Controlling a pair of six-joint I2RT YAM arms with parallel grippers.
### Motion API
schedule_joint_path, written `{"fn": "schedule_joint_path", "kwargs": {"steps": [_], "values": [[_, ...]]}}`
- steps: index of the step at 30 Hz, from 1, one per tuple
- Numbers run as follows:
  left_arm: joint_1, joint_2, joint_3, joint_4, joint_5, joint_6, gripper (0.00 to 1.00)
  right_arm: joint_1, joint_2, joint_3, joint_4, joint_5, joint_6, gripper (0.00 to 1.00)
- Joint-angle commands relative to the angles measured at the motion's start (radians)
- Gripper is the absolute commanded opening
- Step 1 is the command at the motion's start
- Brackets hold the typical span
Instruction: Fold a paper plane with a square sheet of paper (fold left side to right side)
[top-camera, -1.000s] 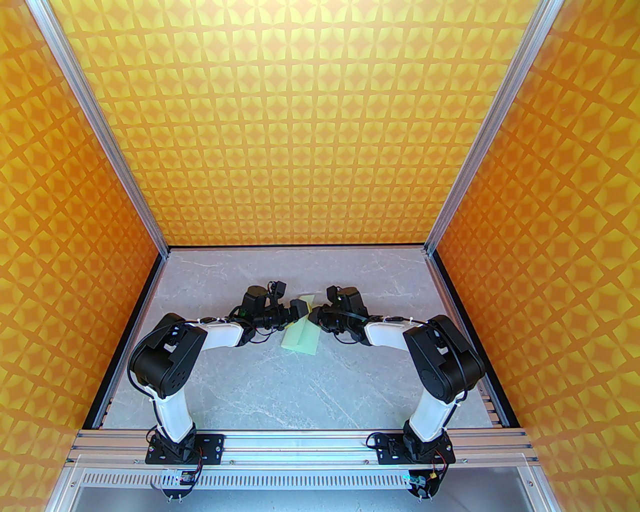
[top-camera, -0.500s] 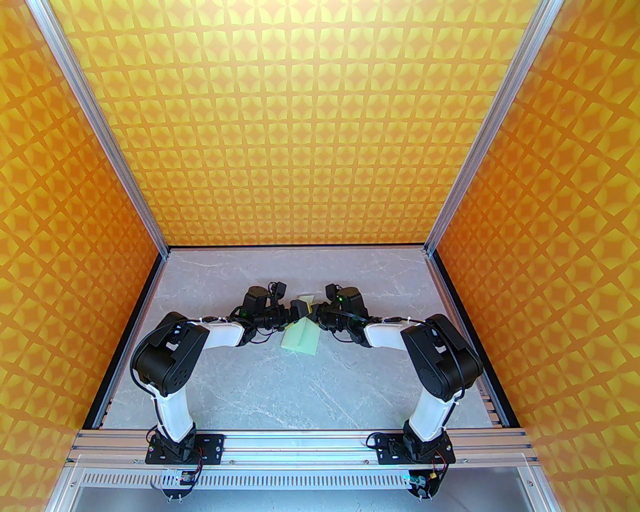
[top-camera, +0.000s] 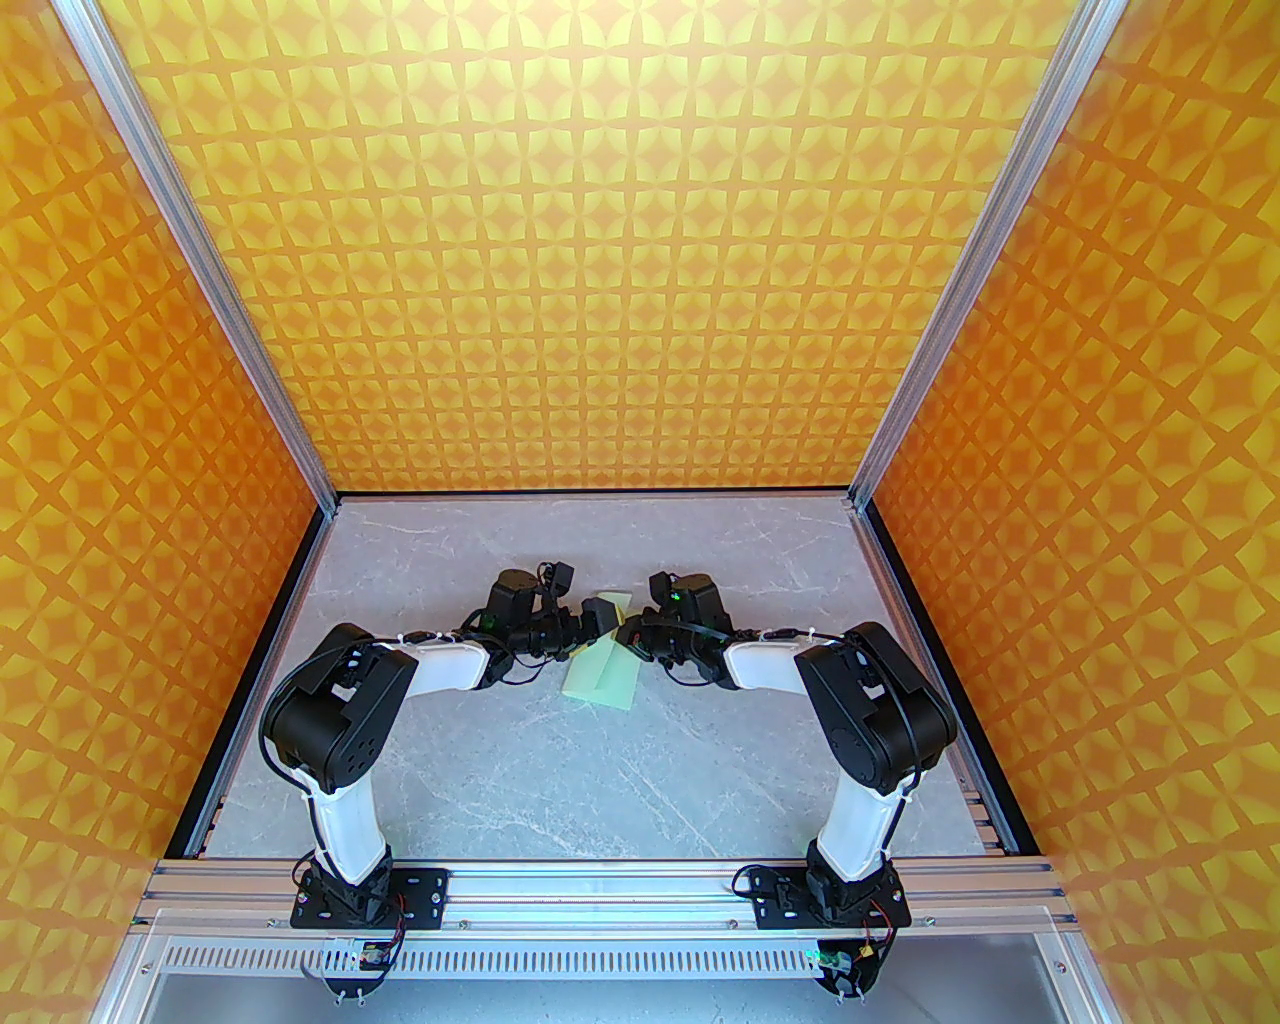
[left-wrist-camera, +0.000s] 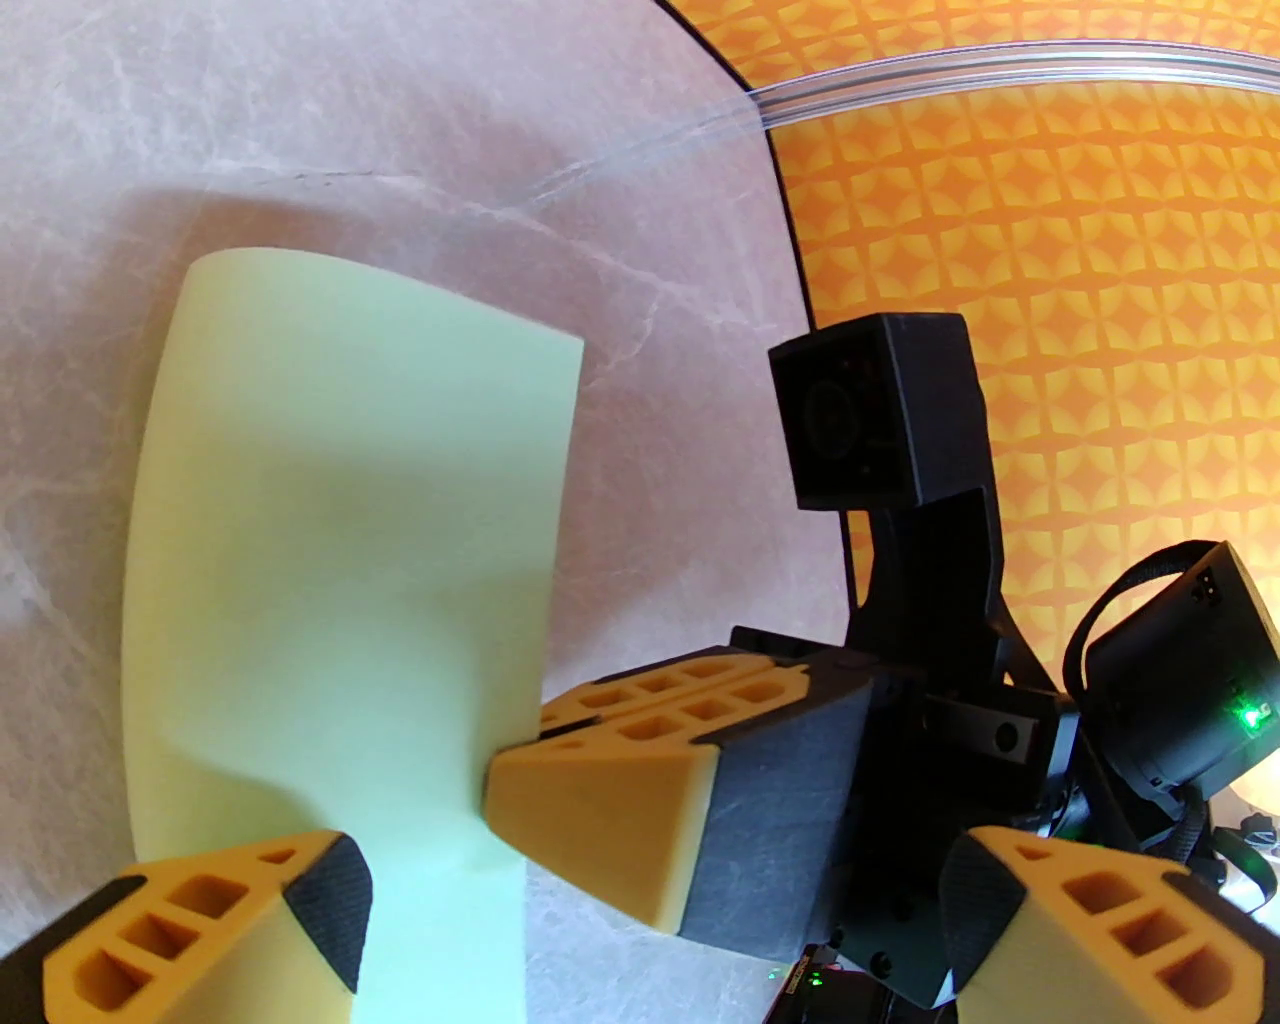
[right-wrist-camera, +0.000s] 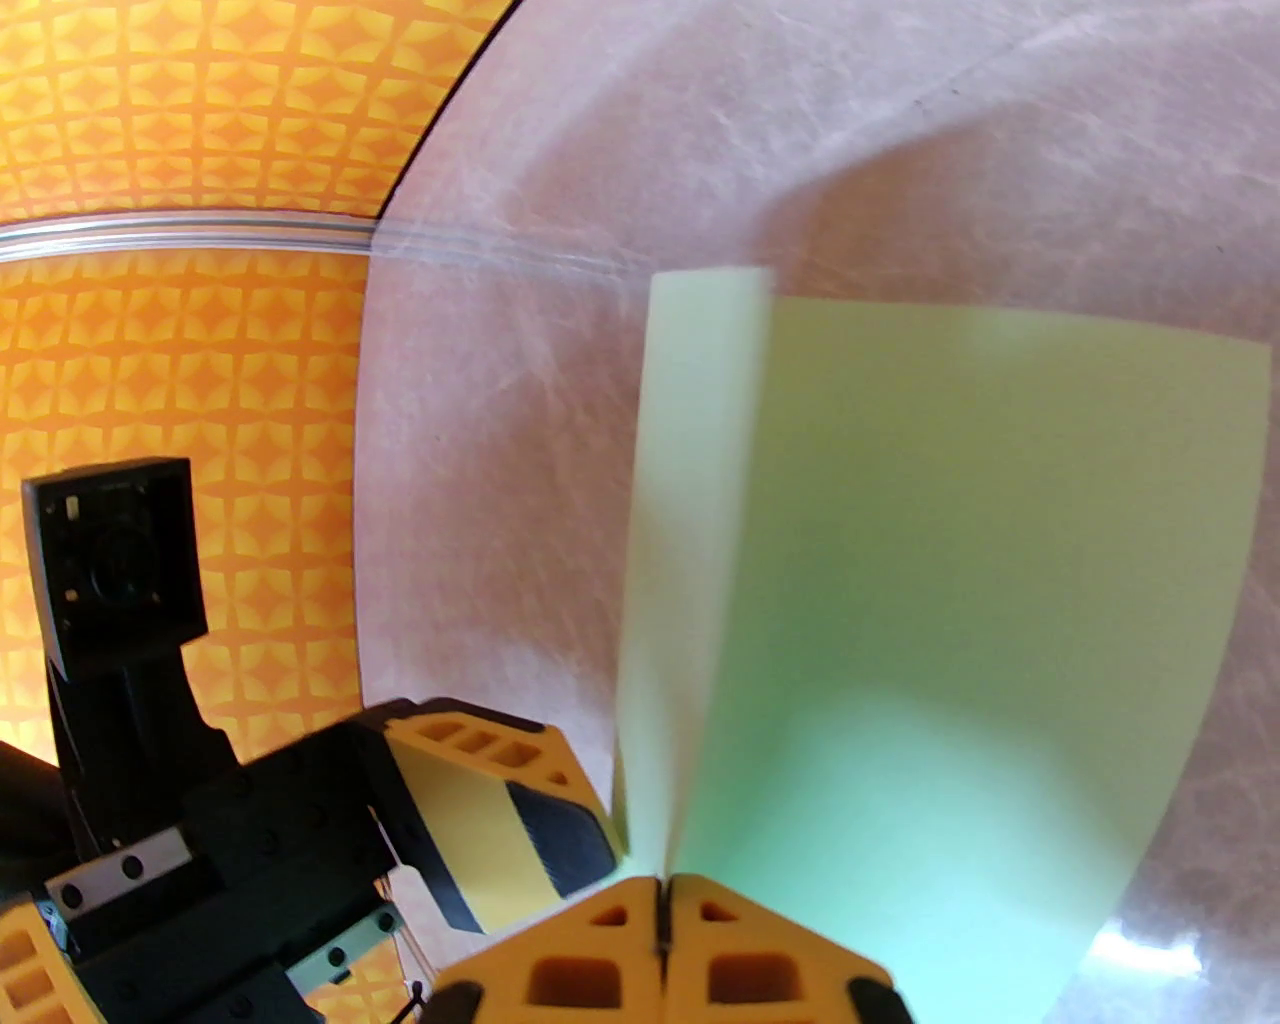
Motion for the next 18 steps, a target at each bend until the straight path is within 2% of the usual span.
{"fn": "schedule_joint_path", "kwargs": {"steps": [1, 5, 9, 18], "values": [[0.032, -0.074, 0.050, -0.193, -0.044, 0.109, 0.98, -0.027, -0.006, 0.029, -0.088, -0.013, -0.070, 0.00], [0.038, -0.064, 0.112, -0.384, -0.084, 0.228, 0.94, -0.055, -0.006, 0.047, -0.163, -0.034, -0.127, 0.00], [0.033, -0.003, 0.166, -0.482, -0.084, 0.289, 0.86, -0.071, 0.009, 0.060, -0.205, -0.047, -0.159, 0.00], [-0.006, 0.111, 0.262, -0.576, -0.067, 0.376, 0.74, -0.080, 0.045, 0.071, -0.248, -0.026, -0.172, 0.00]]}}
